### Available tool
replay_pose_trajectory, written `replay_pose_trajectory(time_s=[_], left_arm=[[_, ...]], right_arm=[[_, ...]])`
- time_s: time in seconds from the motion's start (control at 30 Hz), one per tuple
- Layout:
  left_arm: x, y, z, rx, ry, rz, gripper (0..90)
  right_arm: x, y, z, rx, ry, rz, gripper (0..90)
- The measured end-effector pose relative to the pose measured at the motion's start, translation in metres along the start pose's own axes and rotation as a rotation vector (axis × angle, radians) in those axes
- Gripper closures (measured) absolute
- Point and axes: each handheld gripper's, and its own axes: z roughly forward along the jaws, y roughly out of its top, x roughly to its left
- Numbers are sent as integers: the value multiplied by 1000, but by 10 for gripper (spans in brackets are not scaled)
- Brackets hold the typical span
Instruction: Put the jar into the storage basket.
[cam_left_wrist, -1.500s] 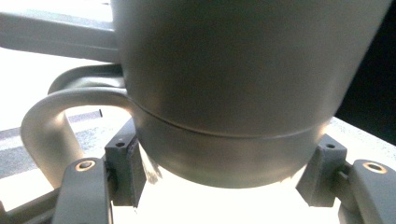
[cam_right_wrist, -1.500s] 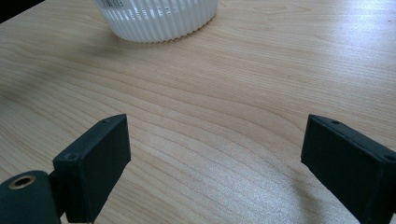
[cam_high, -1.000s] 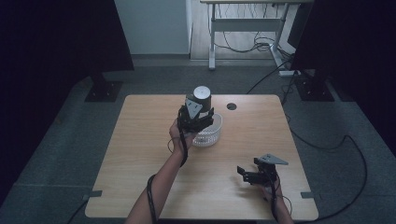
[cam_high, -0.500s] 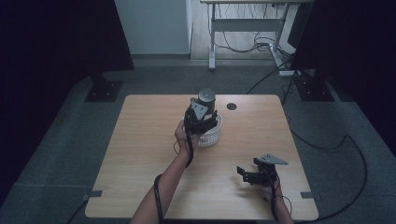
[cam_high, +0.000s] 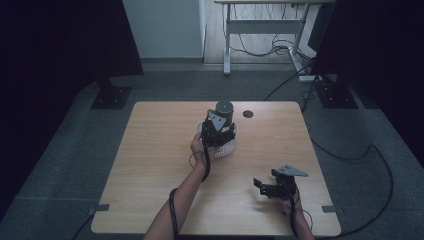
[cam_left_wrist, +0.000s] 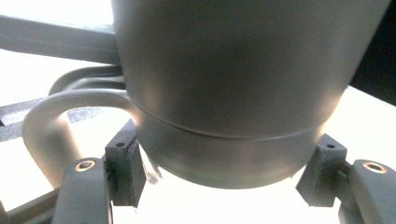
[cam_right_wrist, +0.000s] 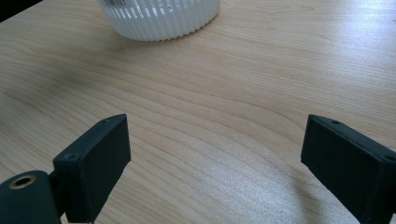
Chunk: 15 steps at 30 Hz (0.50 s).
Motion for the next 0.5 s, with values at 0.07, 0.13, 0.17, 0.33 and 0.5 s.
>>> replay_pose_trajectory(time_s=[0.07,0.13,0.17,0.33,0.5], left_arm=[[-1,-1,2,8,-1,4,304],[-2,-2,2,11,-1,8,304],[-2,-3,3,16,-1,9,304],[-7,-7,6,37,-15,16,304],[-9,-10,8,54,-8,30,304]], right_arm=[[0,0,0,0,1,0,83],[0,0,0,1,2,0,83],[0,0,0,1,2,0,83],[0,0,0,2,2,-1,83],[0,0,0,2,2,-1,83]])
